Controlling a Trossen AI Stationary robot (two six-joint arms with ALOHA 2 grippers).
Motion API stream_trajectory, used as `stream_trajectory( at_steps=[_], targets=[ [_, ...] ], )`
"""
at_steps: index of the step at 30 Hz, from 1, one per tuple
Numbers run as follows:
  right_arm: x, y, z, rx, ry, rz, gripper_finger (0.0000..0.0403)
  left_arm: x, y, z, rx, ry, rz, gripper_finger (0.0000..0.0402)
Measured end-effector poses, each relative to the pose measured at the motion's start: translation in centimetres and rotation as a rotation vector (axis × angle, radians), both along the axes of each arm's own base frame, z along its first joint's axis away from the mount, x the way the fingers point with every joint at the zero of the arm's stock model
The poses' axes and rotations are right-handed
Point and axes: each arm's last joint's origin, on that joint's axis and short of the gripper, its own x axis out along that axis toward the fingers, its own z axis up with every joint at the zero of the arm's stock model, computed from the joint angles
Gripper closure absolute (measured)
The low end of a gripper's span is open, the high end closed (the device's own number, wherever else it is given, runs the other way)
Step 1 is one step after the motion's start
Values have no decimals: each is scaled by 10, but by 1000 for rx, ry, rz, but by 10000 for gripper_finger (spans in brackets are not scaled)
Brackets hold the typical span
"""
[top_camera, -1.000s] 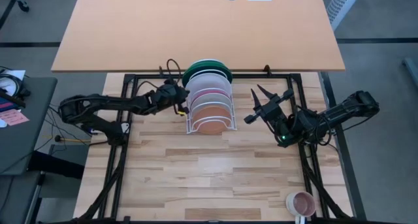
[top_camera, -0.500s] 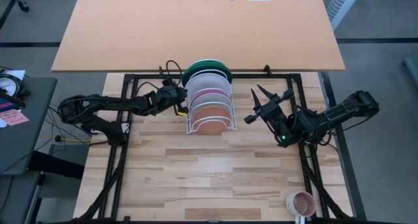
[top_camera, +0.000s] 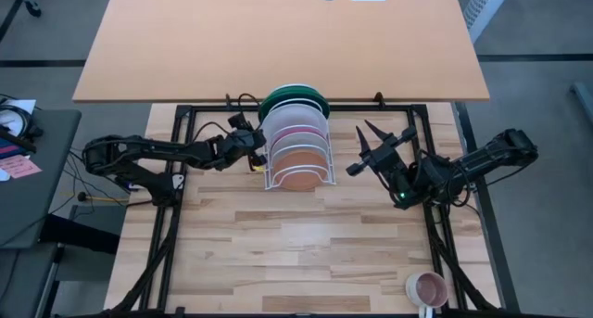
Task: Sort dishes
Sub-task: Adjust the plates
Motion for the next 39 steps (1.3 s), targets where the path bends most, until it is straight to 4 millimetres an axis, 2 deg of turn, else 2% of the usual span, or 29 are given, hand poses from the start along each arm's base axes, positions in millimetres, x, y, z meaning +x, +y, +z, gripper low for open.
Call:
stream_trajectory(
  at_steps=[8, 18, 30, 36, 39],
  targets=[
    [0, 0, 0, -1, 2, 1, 287, -4, 3, -3, -1, 40, 43, 401],
    [0, 0, 0, -1, 2, 1, 287, -5, 17, 2, -29, -48, 17, 401],
    [0, 0, 0, -1, 1, 1, 287, -2, 26, 10, -22, -162, -34, 401],
    [0, 0, 0, -1, 2, 1, 287, -6, 22, 13, 47, -72, 22, 401],
    [0, 0, 0, -4, 6, 1, 287, -14, 10, 25, 84, -55, 55, 401]
  ],
)
